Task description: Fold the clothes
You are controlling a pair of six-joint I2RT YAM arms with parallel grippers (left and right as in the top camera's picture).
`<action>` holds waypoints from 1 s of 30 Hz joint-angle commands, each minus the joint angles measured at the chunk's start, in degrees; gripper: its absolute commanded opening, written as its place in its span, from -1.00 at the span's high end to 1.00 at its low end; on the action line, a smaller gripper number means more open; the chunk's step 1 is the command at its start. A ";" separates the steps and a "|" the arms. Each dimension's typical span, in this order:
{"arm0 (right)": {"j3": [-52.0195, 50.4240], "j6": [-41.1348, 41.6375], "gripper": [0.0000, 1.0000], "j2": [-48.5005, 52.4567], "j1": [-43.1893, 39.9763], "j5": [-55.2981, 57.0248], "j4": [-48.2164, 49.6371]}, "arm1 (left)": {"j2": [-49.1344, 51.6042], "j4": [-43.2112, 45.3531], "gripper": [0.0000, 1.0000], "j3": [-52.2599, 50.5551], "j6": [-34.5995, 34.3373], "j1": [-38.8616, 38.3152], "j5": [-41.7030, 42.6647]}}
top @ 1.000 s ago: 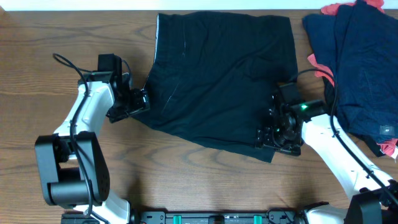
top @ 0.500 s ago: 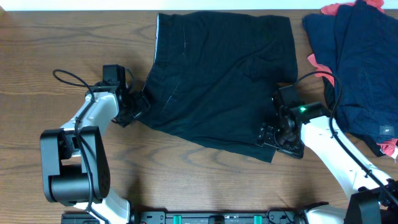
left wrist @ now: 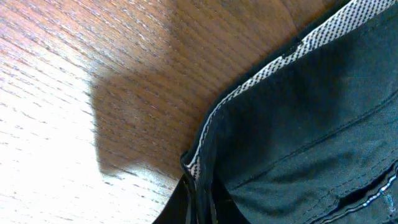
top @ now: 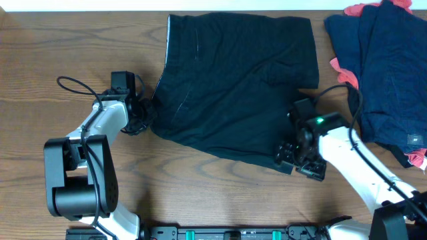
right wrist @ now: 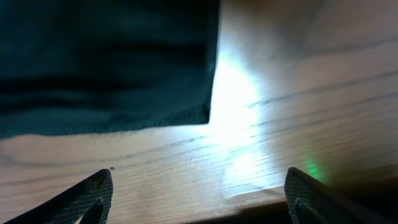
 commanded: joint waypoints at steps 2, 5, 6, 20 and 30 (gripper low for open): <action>-3.48 3.82 -0.71 -0.37 2.84 -0.90 3.39 | 0.83 -0.48 0.88 -1.18 -0.59 0.15 -0.92; -4.66 3.78 -0.67 -0.37 3.13 -0.87 6.71 | 0.83 -0.61 0.88 -1.18 -0.55 0.15 -0.94; -4.96 3.78 -0.65 -0.37 3.10 -0.74 7.72 | 0.83 -0.61 0.88 -1.18 -0.55 0.15 -0.94; -11.30 3.30 -0.18 -0.37 3.10 3.45 18.49 | 0.83 -1.92 0.88 -1.18 -0.52 0.15 -0.94; -15.96 3.04 0.81 -0.37 3.06 3.48 26.86 | 0.81 -1.92 0.88 -1.18 1.25 0.22 -0.96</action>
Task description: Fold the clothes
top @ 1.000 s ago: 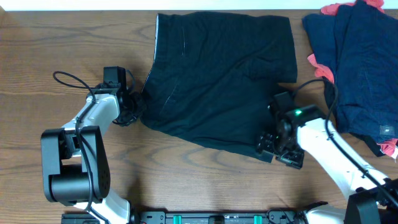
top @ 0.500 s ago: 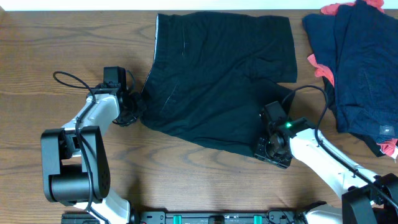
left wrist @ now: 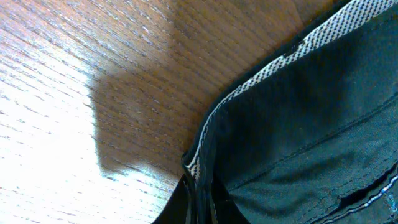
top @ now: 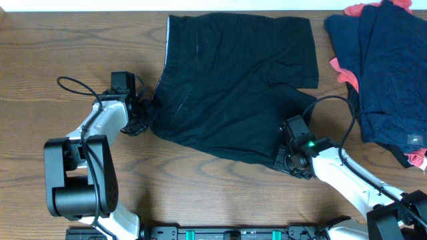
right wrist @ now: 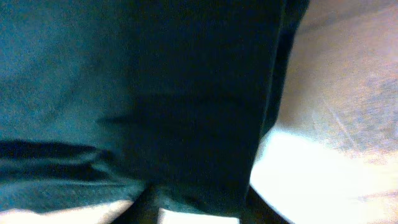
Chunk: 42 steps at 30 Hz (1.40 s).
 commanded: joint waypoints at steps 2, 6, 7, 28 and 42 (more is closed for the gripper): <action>-2.27 -0.17 0.98 1.46 0.42 0.17 0.96 | 0.81 -1.64 0.88 -1.16 2.62 0.33 -0.94; -1.70 -1.46 0.98 1.38 -0.63 -0.50 -0.31 | -0.52 -3.89 0.88 -0.94 2.64 1.51 -0.92; -1.22 -1.46 0.98 1.31 -1.22 -0.52 -1.27 | -1.42 -4.92 0.88 -0.79 2.75 2.01 -0.92; 29.00 -24.17 0.98 -14.36 -25.99 -2.01 -33.03 | -42.12 -23.28 0.88 -0.35 4.52 8.02 -0.92; 38.25 -30.67 0.98 -24.02 -29.53 -1.77 -44.26 | -63.14 -34.69 0.88 -0.35 4.31 8.02 -0.94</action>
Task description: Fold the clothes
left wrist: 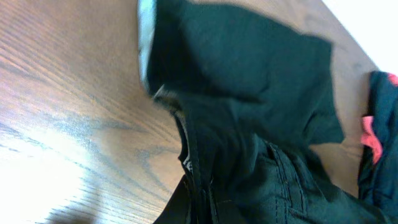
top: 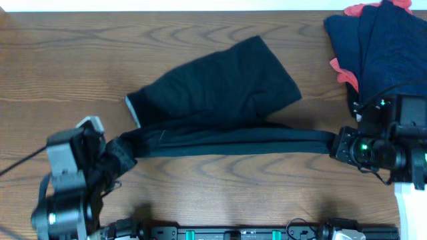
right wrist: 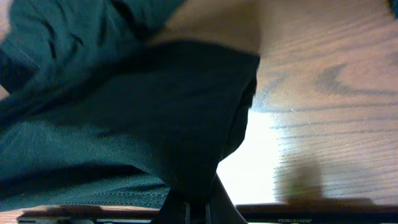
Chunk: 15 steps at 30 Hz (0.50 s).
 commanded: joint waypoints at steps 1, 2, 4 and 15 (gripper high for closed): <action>2.25 -2.14 0.98 -2.01 -2.21 10.25 1.09 | -2.86 -0.24 0.88 -0.09 0.96 1.57 -7.69; 2.54 -2.34 0.98 -2.29 -2.21 10.43 2.51 | -3.30 -0.44 0.88 -0.09 0.96 1.57 -7.72; 2.62 -2.51 0.98 -2.29 -2.21 10.38 5.51 | -3.37 -0.66 0.88 -0.09 0.96 1.57 -7.72; 2.62 -5.99 0.98 15.47 -0.96 -2.75 33.11 | 2.49 -0.63 0.88 -1.14 -0.83 1.57 -15.30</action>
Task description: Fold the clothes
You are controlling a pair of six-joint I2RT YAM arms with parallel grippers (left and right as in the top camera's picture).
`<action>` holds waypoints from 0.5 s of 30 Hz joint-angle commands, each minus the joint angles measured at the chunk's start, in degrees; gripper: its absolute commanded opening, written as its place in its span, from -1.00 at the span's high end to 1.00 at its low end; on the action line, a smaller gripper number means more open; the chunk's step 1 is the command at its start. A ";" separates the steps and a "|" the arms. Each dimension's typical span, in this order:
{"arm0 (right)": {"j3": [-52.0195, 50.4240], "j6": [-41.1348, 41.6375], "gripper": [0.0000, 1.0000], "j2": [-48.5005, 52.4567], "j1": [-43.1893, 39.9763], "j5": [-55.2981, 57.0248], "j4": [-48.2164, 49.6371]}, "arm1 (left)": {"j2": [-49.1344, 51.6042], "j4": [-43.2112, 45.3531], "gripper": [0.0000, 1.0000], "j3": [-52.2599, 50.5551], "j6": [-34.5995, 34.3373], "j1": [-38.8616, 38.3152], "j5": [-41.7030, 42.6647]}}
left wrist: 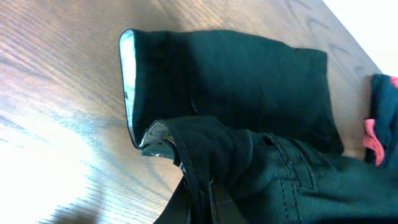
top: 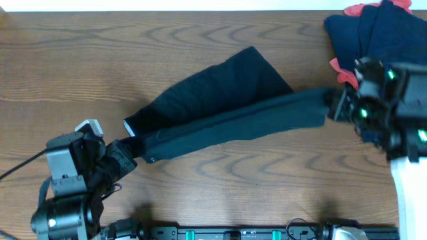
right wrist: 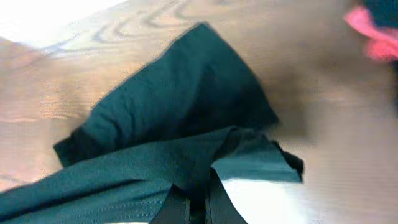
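A pair of black shorts point(top: 220, 100) lies across the middle of the wooden table, stretched into a long band between the two arms. My left gripper point(top: 123, 157) is shut on the waistband end point(left wrist: 186, 140) at the lower left. My right gripper point(top: 331, 105) is shut on the hem end point(right wrist: 249, 155) at the right, lifted above the table. The far leg of the shorts point(right wrist: 180, 99) rests flat on the wood. A white-lined waistband edge point(left wrist: 127, 93) shows in the left wrist view.
A pile of navy and red clothes point(top: 383, 33) sits at the back right corner, just behind the right gripper. Its red edge point(left wrist: 372, 134) shows in the left wrist view. Bare wood table point(top: 80, 60) spreads to the left and front.
My right gripper has moved from the front right toward the back, carrying the hem end up beside the clothes pile. The stretched band now slants instead of lying level. The left gripper has barely shifted.
The shorts lay flat, with my left gripper shut on the waistband corner and my right gripper open by the hem corner. Then the right gripper was on the hem. Later both held the shorts pulled into a long band near the front, and now the right end is farther back.
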 commanded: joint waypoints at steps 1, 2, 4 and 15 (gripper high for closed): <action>1.40 -2.51 0.98 7.80 -0.90 5.79 6.88 | 2.47 -0.04 0.88 -1.25 -0.55 1.55 -14.64; 1.40 -2.91 0.98 10.21 -0.35 5.44 9.31 | 3.41 0.13 0.88 -1.36 -0.76 1.55 -15.41; 1.40 -4.74 0.98 14.69 0.83 5.22 14.14 | 5.42 0.57 0.88 -1.49 -1.68 1.55 -17.81; 1.40 -6.91 0.98 32.87 7.67 4.50 41.97 | 21.46 9.86 0.88 -1.79 -3.72 1.55 -21.55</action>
